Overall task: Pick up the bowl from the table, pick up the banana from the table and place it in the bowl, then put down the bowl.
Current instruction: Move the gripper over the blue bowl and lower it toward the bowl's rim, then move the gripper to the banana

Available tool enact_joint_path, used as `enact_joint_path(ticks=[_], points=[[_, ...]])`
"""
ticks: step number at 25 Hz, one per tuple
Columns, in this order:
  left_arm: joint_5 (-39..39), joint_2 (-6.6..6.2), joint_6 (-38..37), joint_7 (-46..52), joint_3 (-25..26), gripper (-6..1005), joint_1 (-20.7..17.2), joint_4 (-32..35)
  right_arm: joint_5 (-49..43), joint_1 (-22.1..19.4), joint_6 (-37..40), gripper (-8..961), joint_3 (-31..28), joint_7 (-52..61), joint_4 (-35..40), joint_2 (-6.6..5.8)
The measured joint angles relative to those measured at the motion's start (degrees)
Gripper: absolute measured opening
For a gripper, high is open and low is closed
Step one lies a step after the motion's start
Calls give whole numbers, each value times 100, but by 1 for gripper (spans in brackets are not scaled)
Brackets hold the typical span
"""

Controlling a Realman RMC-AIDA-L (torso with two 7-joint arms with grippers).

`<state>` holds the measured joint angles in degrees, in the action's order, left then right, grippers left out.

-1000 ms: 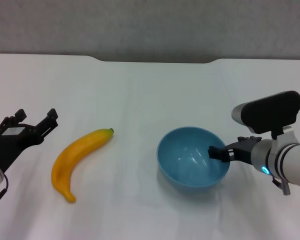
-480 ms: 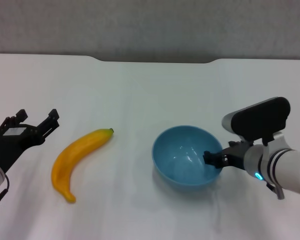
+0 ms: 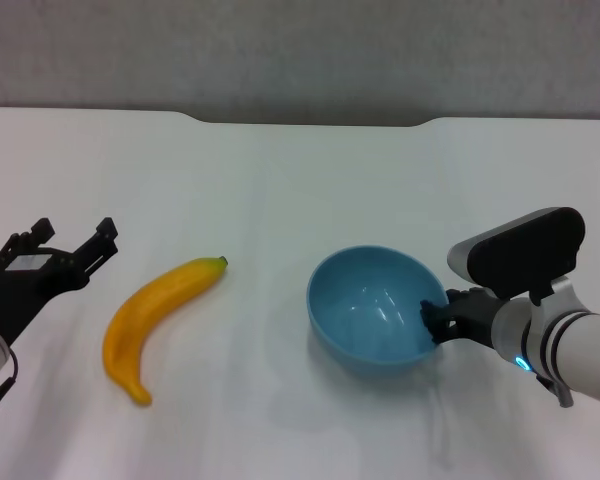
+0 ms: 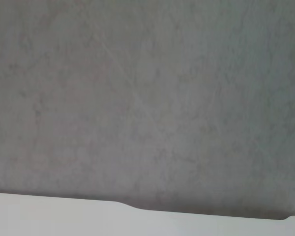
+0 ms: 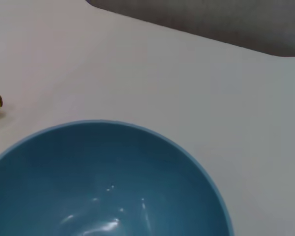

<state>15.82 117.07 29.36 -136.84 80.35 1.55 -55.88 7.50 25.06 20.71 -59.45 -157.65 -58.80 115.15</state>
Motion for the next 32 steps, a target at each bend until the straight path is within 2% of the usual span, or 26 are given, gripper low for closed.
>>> enact_joint_path(ticks=[7,15,20,24,29,32], points=[[0,0,0,0,-2,858,-4,7,7,-8,-8,172,-2,9,-18,-2],[0,-8,-1,-7,-2,856,-19,7,-21,-127,-7,105,-25,15,-221,-2],[105,-36,-41,6,-62,854,-91,-133,-334,-532,-5,97,-160,-25,-909,-17],[750,-63,-443,250,-132,853,-182,-527,-650,-856,-5,69,-304,-25,-1387,-16],[2010,-95,-1599,1076,-334,851,-139,-1050,-898,-1123,-5,43,-364,-36,-1802,-24],[2705,-116,-1799,1490,-417,851,-67,-1121,-1063,-1227,-6,43,-365,-27,-2004,-19]])
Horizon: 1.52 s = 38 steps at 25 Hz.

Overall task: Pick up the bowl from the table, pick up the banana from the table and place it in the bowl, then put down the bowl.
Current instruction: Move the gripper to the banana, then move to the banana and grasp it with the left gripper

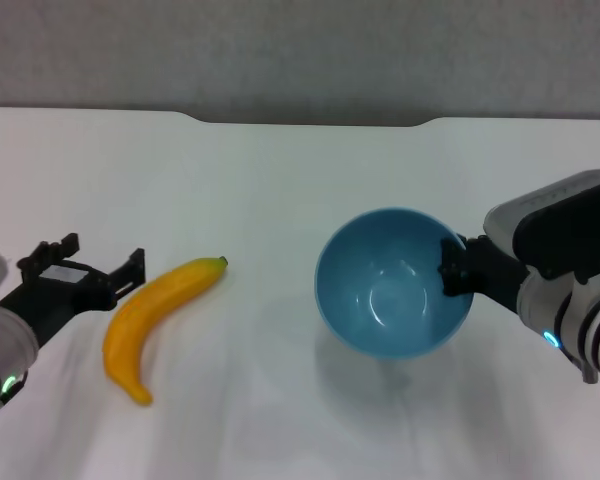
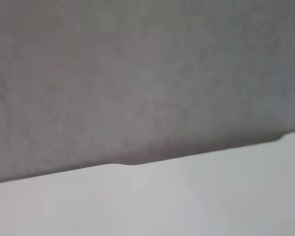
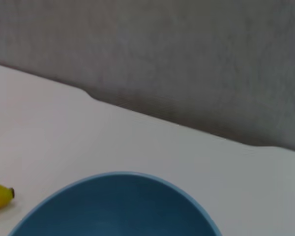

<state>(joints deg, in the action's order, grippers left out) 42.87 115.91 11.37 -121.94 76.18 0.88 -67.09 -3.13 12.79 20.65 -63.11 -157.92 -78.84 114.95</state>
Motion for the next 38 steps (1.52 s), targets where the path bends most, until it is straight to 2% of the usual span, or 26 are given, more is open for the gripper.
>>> enact_joint_path(ticks=[5,24,29,38], points=[[567,17,51,214,-10,849,305,368,-144,-172,-105,44,-1,-2,-217,-3],[733,45,348,634,-16,843,1667,2445,-266,-329,-367,42,46,-10,-324,-4],[712,53,348,718,-36,841,1827,2656,-267,-330,-369,43,52,-11,-325,-9],[715,55,317,793,-15,839,1883,2817,-314,-330,-369,43,62,-20,-325,-7]])
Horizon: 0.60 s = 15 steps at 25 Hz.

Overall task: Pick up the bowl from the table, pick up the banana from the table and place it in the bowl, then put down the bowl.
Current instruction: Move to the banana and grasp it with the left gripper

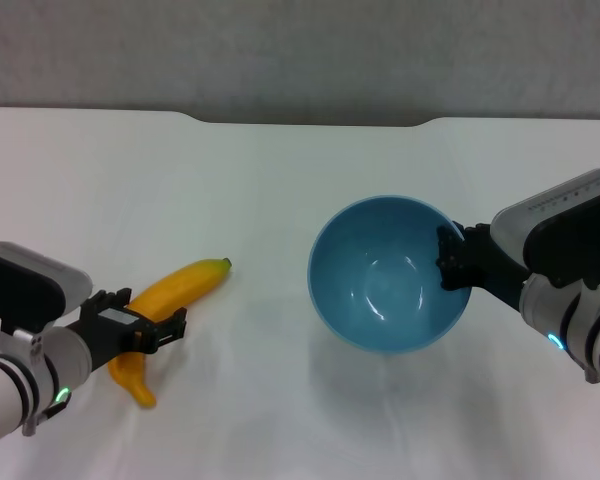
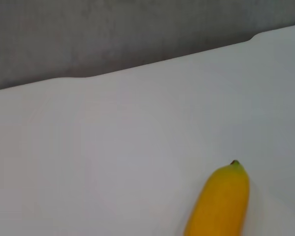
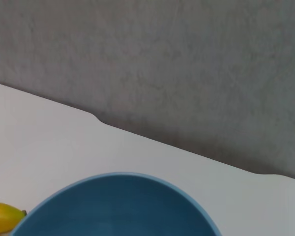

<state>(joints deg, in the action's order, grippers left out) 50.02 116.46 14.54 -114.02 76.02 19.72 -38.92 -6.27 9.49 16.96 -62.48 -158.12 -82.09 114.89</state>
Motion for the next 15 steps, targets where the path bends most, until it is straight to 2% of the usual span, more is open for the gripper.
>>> enact_joint_path(ticks=[15], points=[[3,18,-91,3,-39,834,18,34,-41,-6,-71,43,-1,0,-9,7]])
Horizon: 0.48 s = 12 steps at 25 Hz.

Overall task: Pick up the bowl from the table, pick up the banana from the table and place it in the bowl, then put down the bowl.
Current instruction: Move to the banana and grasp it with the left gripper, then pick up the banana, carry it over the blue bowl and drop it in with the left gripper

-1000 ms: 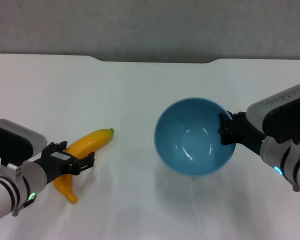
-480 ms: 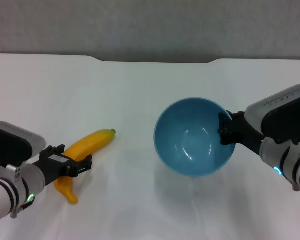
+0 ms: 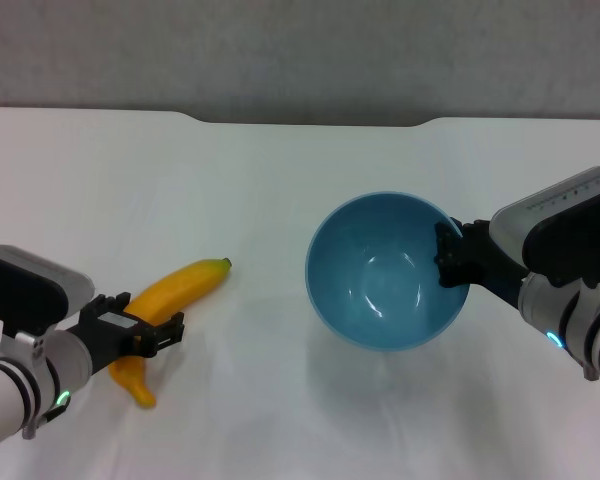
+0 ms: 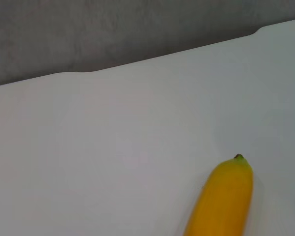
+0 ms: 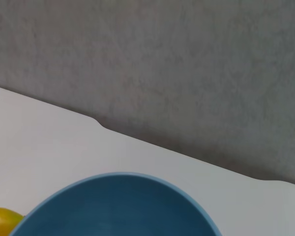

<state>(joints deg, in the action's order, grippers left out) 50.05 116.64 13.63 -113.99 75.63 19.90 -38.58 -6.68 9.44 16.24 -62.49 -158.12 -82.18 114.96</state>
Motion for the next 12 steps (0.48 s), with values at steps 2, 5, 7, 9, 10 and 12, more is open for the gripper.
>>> enact_joint_path(ticks=[2,5,7,9,10,12], points=[[-5,9,-1,0,-9,833,-14,-3,0,-3,0,43,0,0,1,0],[-12,14,-1,0,-13,832,-31,-32,0,-6,0,43,0,0,4,0],[-22,15,-1,0,2,793,-41,-52,0,-11,0,43,0,0,5,0],[-28,16,-1,0,26,716,-61,-70,0,-12,0,43,0,0,11,0],[-31,16,0,0,33,677,-69,-73,0,-12,0,43,0,0,13,0],[-44,21,-1,0,68,599,-82,-78,0,-12,-3,43,0,2,18,0]])
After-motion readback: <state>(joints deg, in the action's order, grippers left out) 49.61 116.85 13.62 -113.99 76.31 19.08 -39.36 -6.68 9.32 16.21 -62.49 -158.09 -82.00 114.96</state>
